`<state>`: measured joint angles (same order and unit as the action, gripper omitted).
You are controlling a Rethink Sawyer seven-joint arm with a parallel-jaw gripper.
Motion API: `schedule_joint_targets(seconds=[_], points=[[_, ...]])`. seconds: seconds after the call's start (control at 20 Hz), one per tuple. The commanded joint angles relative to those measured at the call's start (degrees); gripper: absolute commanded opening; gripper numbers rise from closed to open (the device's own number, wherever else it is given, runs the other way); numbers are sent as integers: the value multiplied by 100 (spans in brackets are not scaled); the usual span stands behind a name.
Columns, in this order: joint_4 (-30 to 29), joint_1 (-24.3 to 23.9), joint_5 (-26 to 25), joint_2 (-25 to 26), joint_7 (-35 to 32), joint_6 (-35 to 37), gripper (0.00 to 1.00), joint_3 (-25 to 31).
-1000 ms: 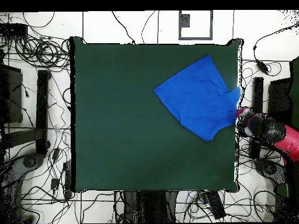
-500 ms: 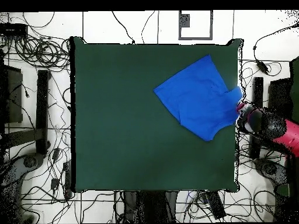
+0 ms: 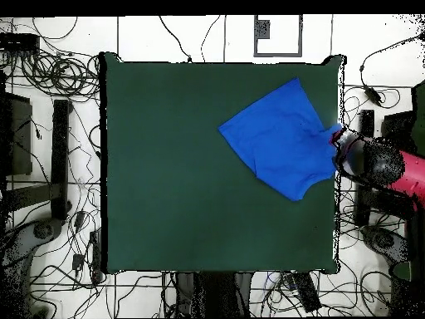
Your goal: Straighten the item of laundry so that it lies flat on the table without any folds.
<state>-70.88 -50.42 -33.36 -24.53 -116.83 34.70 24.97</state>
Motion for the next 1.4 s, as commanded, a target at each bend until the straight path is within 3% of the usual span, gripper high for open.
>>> schedule_joint_targets(seconds=[0.05,1.4], points=[[-695,384,210,-134,531,803,100,72],[-856,973,522,66,-154,443,100,-134]])
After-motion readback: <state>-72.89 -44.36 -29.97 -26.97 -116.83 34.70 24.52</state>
